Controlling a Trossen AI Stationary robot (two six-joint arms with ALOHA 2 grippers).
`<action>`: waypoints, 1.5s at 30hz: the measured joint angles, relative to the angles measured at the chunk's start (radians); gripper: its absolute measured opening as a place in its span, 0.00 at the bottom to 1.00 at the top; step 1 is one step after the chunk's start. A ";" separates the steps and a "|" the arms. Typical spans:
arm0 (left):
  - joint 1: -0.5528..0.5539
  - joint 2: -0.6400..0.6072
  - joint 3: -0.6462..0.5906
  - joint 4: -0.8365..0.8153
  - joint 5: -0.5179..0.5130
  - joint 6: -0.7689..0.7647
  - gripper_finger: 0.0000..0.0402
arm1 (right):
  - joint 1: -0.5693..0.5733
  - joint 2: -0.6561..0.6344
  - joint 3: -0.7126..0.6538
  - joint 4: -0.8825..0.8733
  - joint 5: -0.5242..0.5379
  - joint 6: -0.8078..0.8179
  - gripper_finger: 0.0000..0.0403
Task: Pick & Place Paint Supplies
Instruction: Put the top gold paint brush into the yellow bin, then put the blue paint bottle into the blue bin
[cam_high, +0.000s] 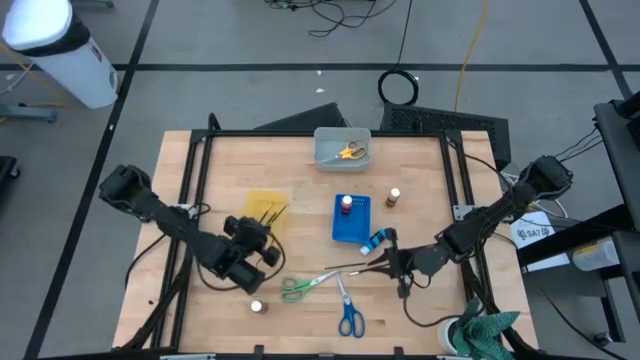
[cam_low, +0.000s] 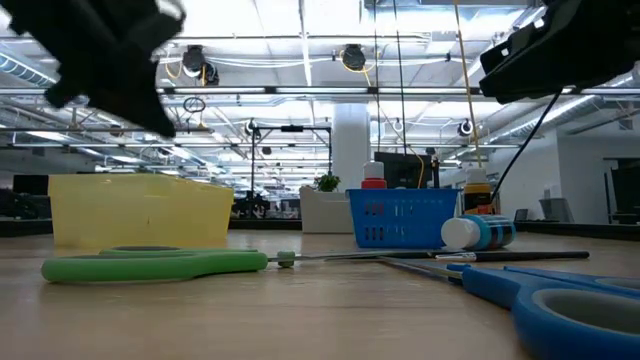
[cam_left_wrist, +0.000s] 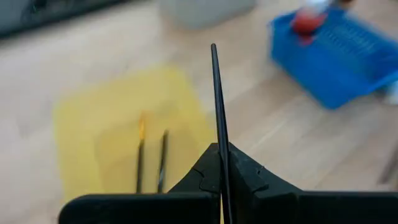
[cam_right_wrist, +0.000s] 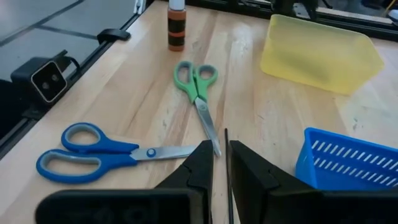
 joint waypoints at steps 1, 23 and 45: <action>0.011 -0.002 -0.028 0.022 0.035 -0.020 0.01 | 0.000 0.000 0.000 0.000 0.001 0.000 0.11; 0.130 -0.002 -0.125 0.173 0.220 0.034 0.47 | 0.000 0.000 0.000 0.066 -0.001 0.006 0.11; 0.151 -0.006 -0.125 0.420 0.283 0.351 0.55 | -0.230 -0.036 -0.001 -0.497 -0.020 -0.059 0.54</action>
